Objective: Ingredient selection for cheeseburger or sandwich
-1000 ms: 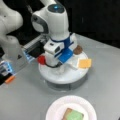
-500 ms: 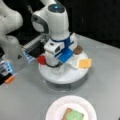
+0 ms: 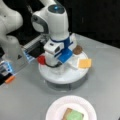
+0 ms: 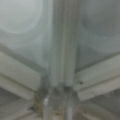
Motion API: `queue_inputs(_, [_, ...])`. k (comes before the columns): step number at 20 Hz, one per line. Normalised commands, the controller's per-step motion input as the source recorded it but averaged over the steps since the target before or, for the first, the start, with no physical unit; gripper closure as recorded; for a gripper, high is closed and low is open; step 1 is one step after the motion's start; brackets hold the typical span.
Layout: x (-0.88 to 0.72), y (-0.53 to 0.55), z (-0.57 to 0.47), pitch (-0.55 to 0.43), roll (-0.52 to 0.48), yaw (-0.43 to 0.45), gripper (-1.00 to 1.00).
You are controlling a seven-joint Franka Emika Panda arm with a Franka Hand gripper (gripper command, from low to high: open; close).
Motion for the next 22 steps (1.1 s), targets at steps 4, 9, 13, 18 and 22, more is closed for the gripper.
queue_inputs(4, [-0.27,0.01,-0.18,-0.194,0.087,-0.081,-1.0])
queue_inputs(9, [-0.23,0.01,-0.17,-0.213,0.087,-0.066,-1.0])
queue_inputs(13, [-0.21,0.03,-0.13,-0.206,0.084,-0.044,-1.0])
queue_inputs(18, [-0.19,0.04,-0.11,-0.184,0.096,0.016,-1.0])
queue_inputs(22, [-0.18,0.05,-0.08,-0.153,0.113,0.089,-1.0])
